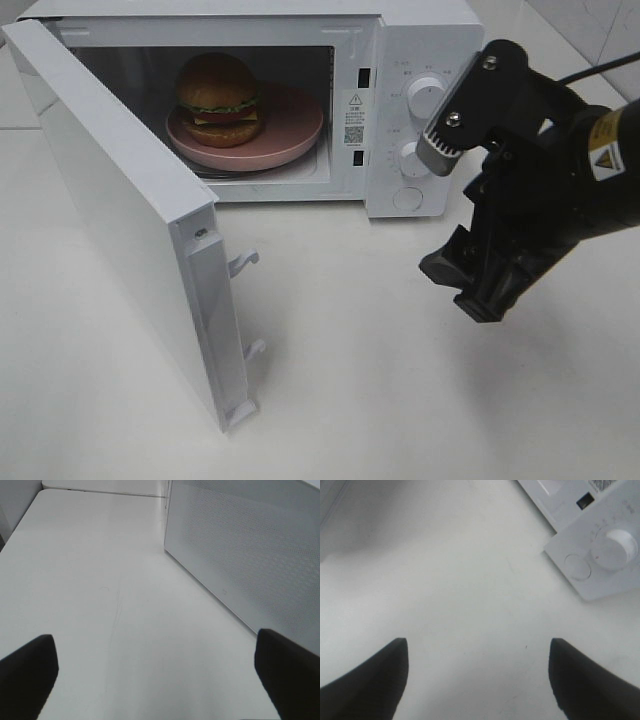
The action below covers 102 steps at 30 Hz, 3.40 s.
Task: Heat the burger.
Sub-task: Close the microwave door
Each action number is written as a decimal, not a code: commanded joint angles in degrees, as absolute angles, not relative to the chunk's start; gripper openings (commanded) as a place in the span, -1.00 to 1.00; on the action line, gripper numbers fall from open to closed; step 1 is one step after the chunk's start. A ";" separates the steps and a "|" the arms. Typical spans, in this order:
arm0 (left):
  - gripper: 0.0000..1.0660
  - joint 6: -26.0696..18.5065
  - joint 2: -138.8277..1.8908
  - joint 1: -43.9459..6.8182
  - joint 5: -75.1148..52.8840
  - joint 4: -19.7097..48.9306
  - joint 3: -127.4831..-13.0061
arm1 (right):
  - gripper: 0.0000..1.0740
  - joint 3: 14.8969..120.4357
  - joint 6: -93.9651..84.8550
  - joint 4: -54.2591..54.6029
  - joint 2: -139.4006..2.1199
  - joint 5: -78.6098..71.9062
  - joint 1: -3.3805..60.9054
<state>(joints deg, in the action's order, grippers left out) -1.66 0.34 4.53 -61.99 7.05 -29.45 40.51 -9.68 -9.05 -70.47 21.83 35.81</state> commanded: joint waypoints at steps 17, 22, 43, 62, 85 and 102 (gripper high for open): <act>0.88 -1.66 1.15 4.30 -61.31 7.51 -29.51 | 0.42 38.85 9.40 -9.05 -56.38 50.59 35.64; 0.88 -1.66 1.15 4.30 -61.31 7.51 -29.51 | 0.42 38.85 10.03 -9.00 -52.54 53.80 35.64; 0.88 -1.66 1.15 4.30 -61.31 7.51 -29.51 | 0.42 38.85 9.51 -8.19 -31.40 60.91 18.79; 0.88 -1.66 1.15 4.30 -61.31 7.51 -29.51 | 0.42 29.51 10.03 -5.84 -10.43 55.98 9.00; 0.88 -1.66 1.03 4.30 -61.31 7.56 -29.51 | 0.40 28.65 9.80 -5.67 1.83 57.12 5.04; 0.88 -1.66 1.03 4.30 -61.31 7.56 -29.51 | 0.40 28.65 9.80 -5.67 1.83 57.12 5.04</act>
